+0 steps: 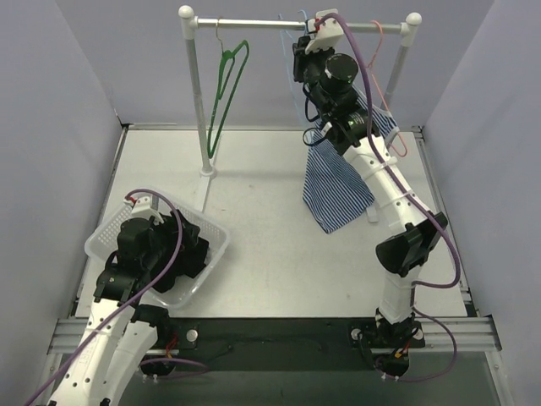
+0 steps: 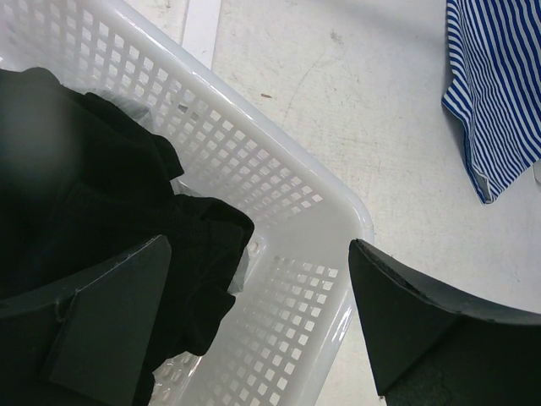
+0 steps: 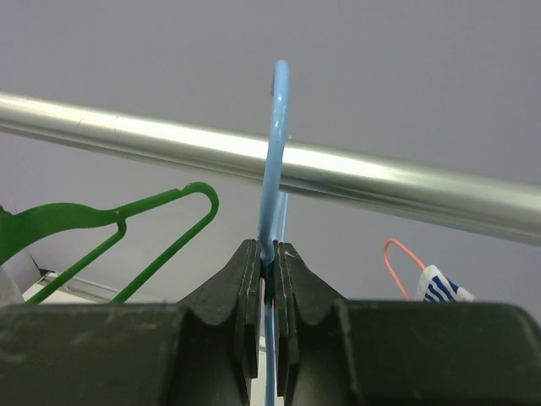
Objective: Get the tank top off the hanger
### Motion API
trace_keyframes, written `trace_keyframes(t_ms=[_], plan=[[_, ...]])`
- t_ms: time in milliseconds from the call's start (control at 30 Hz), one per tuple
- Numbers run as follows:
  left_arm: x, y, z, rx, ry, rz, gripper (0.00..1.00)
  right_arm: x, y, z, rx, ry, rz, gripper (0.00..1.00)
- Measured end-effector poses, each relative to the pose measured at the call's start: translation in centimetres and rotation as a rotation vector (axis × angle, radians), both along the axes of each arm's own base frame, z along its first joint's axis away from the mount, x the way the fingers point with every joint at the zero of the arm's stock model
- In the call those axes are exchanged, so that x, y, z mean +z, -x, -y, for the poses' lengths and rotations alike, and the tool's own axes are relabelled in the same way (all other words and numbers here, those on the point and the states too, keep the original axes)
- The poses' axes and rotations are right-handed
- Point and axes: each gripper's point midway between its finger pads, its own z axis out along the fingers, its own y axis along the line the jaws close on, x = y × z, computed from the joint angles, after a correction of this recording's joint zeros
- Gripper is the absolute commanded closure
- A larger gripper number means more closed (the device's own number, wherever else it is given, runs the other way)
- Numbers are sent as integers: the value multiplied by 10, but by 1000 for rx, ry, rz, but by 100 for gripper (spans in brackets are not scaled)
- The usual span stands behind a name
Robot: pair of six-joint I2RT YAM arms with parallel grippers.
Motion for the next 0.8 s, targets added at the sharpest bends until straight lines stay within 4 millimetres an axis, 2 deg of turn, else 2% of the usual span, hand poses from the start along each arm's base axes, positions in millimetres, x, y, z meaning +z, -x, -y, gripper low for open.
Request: trace_keyframes(t_ms=[100,167,267,367,400,500,600,700,800], plan=[[0,0,1,-3,1,-2,3,-3,-8,-1,-12,0,-5,100],[0,0,1,-3,1,-1,3,-12,-11,-1,-18,12,-29,100],[0,0,0,-3,0,-1,3,-22,-14,-1,-27,22,-51,92],[0,0,1,-3,1,-1,3,-28,-16,0,-37,24,-61,76],[0,0,1,-3,1,-1,3,-31,-16,0,-38,24,-65,66],[0,0,1,-5,1,-2,3,-36,-14,1,-35,32,-85,51],[0,0,1,-6,2,-1,3,-37,-3,4,-17,45,-108,43],[0,0,1,-6,1,0,3,-31,20,14,1,63,-120,38],[0,0,2,-10,2,1,3,-12,46,29,14,63,-105,37]])
